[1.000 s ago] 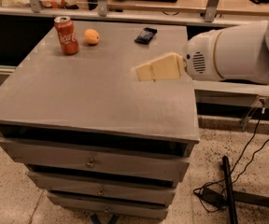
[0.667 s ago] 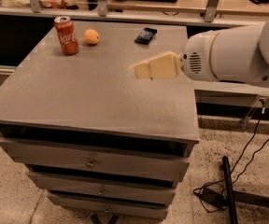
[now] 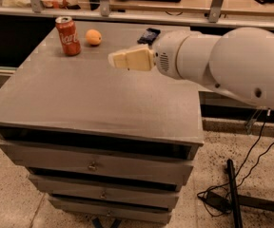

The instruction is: Knock coke can over

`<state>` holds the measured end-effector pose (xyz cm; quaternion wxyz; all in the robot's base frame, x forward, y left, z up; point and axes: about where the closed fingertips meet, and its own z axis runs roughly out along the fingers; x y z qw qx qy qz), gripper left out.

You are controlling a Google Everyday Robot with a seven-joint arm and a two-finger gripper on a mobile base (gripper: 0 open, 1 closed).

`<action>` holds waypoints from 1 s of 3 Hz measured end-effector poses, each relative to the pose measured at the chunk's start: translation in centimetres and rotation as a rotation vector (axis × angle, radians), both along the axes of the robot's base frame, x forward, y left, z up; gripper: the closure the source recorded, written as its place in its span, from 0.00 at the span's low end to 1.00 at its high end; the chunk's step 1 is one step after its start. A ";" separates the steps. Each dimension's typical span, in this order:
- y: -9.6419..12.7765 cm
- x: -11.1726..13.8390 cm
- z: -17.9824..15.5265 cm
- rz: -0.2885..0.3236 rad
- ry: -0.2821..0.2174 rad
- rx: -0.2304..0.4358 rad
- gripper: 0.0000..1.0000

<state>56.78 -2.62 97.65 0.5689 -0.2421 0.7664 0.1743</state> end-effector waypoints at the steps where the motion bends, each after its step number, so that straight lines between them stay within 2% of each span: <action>1: 3.4 3.7 0.5 0.016 -0.102 0.042 0.00; 2: 5.9 5.6 -0.1 0.065 -0.132 0.067 0.00; 3: 9.1 7.6 -1.9 0.165 -0.154 0.080 0.00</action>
Offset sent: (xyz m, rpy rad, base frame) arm 0.0791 0.0794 -0.0192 0.1040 -0.1618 0.1220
